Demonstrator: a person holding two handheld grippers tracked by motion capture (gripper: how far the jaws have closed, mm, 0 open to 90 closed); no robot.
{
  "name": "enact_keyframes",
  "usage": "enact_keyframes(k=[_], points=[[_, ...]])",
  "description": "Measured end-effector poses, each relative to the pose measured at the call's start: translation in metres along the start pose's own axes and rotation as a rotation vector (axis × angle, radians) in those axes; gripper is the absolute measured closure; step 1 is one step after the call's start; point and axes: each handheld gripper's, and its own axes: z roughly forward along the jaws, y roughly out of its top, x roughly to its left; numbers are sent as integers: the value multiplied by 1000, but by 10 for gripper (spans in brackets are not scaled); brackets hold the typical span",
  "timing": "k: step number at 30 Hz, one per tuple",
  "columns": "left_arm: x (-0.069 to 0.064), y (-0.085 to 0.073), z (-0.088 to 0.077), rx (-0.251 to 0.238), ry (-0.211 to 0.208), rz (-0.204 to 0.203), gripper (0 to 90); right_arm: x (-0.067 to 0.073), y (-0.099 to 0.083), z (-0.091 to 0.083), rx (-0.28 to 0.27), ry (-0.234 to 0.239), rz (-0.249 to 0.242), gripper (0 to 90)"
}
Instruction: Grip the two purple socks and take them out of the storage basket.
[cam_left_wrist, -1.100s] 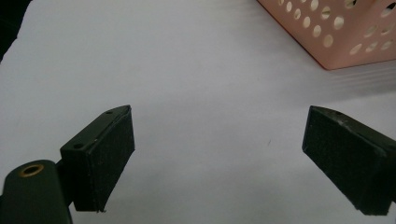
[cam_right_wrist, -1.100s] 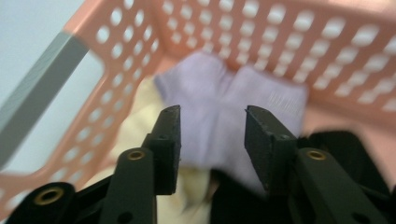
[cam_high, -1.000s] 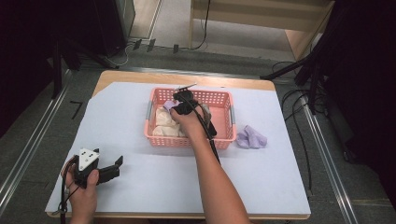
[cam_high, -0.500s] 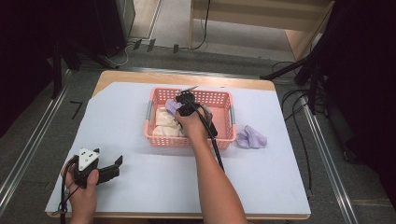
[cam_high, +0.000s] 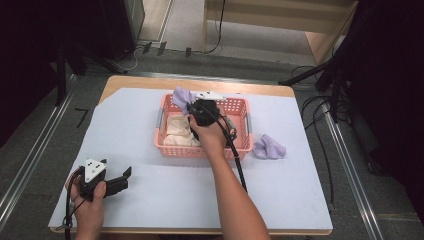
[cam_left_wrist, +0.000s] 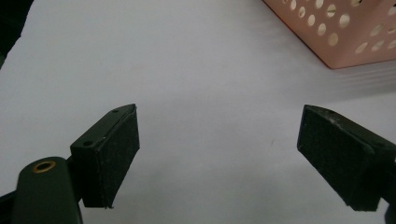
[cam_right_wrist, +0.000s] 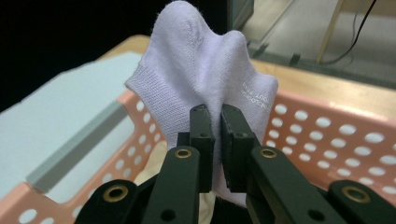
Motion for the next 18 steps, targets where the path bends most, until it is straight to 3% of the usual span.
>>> enact_keyframes(k=[8,12,18], points=[[0,0,0,6,-1,5,137,-2,-2,-23,-142,-52,-24,846],[0,0,0,8,-1,6,137,-7,-4,-32,-165,-78,-42,846],[0,0,0,3,3,8,137,-24,-8,-51,-198,-110,-22,846]])
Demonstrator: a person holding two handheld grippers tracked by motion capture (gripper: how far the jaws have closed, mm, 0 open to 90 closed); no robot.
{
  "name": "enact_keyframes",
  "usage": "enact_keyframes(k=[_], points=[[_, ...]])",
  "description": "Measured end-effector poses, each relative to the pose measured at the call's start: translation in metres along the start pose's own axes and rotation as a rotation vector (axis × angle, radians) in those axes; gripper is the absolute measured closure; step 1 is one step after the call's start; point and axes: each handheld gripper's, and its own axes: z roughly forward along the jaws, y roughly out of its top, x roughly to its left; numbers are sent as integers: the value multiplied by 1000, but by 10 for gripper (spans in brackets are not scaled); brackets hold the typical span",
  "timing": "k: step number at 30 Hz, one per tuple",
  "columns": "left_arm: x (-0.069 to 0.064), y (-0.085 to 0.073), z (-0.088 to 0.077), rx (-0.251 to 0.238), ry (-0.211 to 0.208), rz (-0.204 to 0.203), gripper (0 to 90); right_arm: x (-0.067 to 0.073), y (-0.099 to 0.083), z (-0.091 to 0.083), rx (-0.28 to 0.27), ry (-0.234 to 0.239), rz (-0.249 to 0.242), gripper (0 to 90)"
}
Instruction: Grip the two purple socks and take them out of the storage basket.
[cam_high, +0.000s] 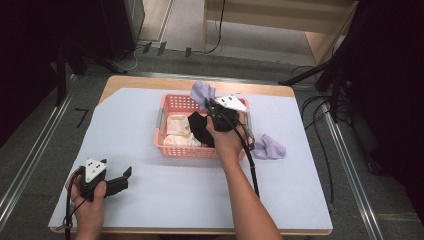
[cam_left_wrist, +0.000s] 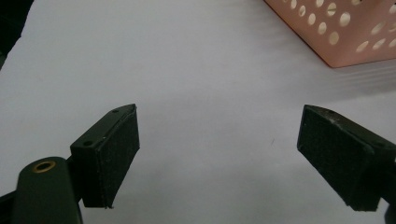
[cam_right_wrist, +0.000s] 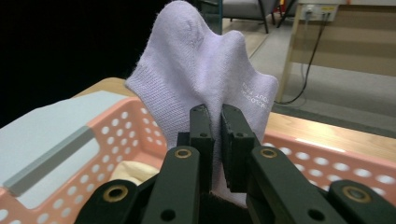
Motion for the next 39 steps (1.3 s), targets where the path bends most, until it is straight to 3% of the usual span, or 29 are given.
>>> enact_keyframes(k=[12,22,30,33,36,39], points=[[0,0,0,-1,3,4,137,-50,-4,-38,-89,-96,31,846],[-1,0,0,-1,5,6,137,-100,-16,-68,-91,-233,85,845],[-1,0,0,1,7,6,137,-133,-44,-84,5,-358,128,844],[-1,0,0,2,7,10,137,-140,-58,-90,71,-389,133,843],[-1,0,0,0,10,5,137,-146,-71,-95,130,-387,160,832],[-1,0,-1,-9,10,4,137,-151,-84,-100,170,-319,207,727]])
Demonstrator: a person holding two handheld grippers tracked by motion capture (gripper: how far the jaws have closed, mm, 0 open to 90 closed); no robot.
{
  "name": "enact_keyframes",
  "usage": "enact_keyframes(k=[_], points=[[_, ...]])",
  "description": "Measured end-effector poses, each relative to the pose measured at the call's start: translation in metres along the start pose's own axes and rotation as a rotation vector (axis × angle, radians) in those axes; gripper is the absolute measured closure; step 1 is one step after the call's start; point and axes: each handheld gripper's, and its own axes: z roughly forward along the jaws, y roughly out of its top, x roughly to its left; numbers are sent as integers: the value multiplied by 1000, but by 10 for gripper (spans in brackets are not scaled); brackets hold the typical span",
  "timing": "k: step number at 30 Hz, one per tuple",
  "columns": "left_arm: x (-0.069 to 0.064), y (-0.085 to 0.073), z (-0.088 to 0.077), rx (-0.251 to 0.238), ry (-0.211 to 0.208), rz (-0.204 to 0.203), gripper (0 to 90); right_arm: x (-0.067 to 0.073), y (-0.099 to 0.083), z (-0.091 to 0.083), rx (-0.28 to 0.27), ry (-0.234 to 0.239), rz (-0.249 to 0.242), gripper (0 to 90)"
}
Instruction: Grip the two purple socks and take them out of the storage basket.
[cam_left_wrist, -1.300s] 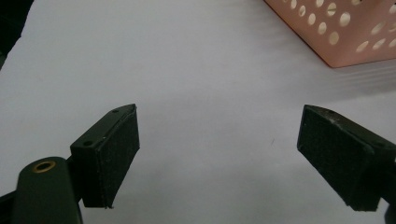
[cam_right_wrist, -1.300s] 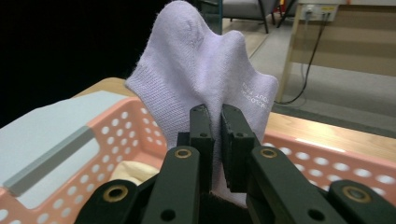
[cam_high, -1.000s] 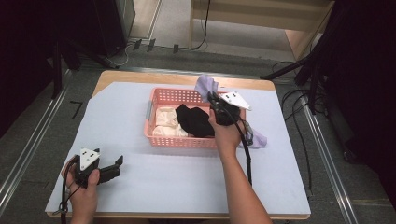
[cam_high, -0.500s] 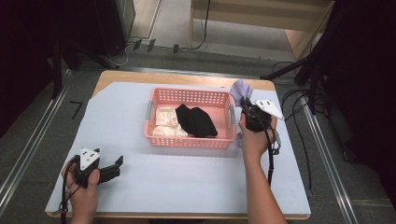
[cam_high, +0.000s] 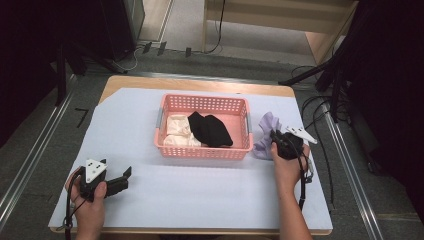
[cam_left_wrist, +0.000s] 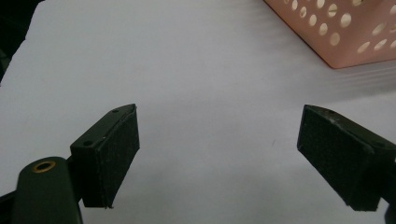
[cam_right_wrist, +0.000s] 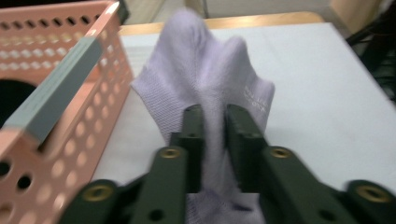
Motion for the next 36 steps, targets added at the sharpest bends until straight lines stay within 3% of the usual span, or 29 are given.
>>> enact_keyframes(k=[2,6,10,12,18,22,36], points=[[0,0,0,1,3,1,137,-2,-7,-4,-12,23,-33,612],[-1,0,0,-5,3,-1,137,-5,-12,-16,-35,57,-46,385],[-1,0,0,-2,3,3,137,-9,-17,-30,-54,102,-31,298],[-1,0,0,-3,3,-2,137,-14,-22,-37,-56,145,-12,284],[0,0,0,1,1,2,137,-35,-34,-56,-52,155,22,268],[-1,0,0,1,2,3,137,-48,-44,-69,-56,122,33,260],[-1,0,0,4,13,14,137,-92,-78,-115,-60,80,53,258]])
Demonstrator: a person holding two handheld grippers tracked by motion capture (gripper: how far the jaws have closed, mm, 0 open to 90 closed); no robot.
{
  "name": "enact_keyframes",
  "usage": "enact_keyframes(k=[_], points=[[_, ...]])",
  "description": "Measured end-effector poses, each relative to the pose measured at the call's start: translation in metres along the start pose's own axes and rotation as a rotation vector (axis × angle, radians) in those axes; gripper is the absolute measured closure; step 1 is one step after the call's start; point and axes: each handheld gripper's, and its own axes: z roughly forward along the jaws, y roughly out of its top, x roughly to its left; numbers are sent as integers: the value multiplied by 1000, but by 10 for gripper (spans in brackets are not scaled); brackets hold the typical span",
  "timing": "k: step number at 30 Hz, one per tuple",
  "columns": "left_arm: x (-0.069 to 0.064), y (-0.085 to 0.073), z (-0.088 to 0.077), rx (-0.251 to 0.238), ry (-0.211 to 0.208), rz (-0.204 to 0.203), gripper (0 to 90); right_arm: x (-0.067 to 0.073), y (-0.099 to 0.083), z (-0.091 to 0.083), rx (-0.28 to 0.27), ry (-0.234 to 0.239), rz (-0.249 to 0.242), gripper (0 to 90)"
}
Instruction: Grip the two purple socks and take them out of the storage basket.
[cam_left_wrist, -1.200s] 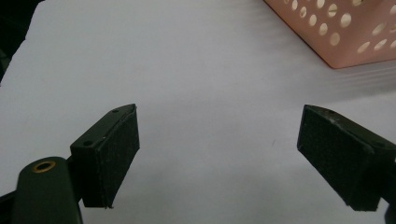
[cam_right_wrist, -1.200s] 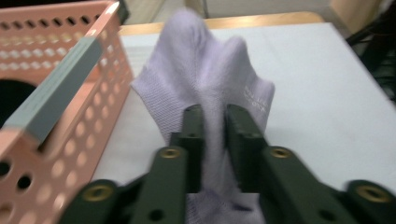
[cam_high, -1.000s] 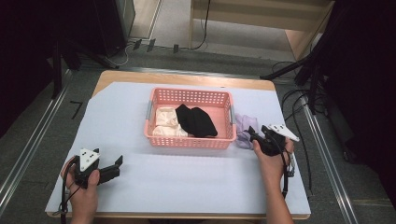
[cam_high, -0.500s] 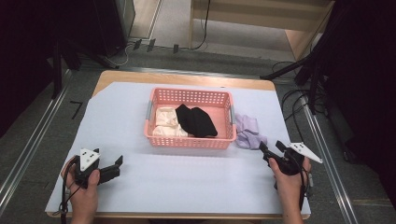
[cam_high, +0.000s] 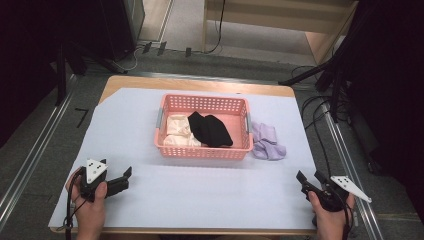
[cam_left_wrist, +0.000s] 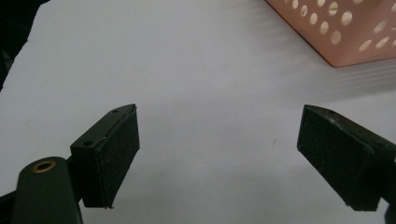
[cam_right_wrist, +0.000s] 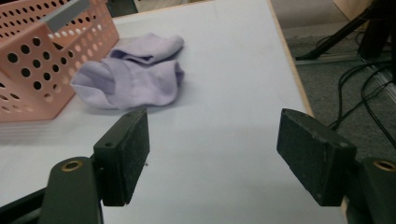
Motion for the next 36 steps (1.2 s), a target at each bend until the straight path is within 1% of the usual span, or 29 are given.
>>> enact_keyframes(k=[2,4,7,8,9,11,13,14,16,17,18,19,20,21,23,24,25,27,29,32,33,36], points=[[0,0,0,-1,3,1,137,-4,-3,-6,4,-12,11,262],[0,0,0,-1,0,-2,137,-8,-6,-9,-5,-19,-5,262],[0,0,0,0,1,0,137,-12,-7,-16,-7,-31,-5,265],[0,0,0,-1,2,0,137,-14,-7,-18,-7,-45,-12,269],[0,0,0,0,2,0,137,-15,-8,-19,-15,-48,-23,269],[0,0,0,2,0,0,137,-15,-10,-21,-25,-46,-12,270],[0,0,1,8,-1,0,137,-14,-11,-20,-30,-56,-35,281],[0,0,1,7,-2,-3,137,-12,-12,-19,-25,-66,-53,288],[0,0,1,8,-1,-2,137,-8,-13,-18,-13,-86,-70,291],[0,0,1,6,-1,-4,137,-7,-13,-18,-13,-85,-86,291],[0,0,1,8,-1,-3,137,-7,-13,-17,-13,-87,-93,289],[0,0,1,9,1,-2,137,-7,-13,-18,-9,-80,-84,282],[0,1,1,13,-1,-1,137,-9,-13,-17,-12,-69,-90,275],[0,0,1,10,-1,-1,137,-10,-13,-18,-10,-59,-60,270],[0,0,1,10,-2,0,137,-15,-13,-18,-11,-35,-25,259],[0,1,1,10,-1,1,137,-17,-13,-18,-13,-33,-13,261],[0,0,1,11,-1,-1,137,-17,-13,-19,-6,-41,25,262],[-1,0,1,9,2,0,137,-21,-13,-20,-16,-27,49,261],[-1,0,1,9,3,1,137,-21,-13,-20,-18,-32,52,265],[-1,0,1,10,6,4,137,-17,-13,-20,-6,-37,20,264],[-1,0,1,9,7,3,137,-16,-13,-19,-7,-37,-2,264],[-2,0,2,11,9,5,137,-15,-13,-18,-7,-40,-6,264]])
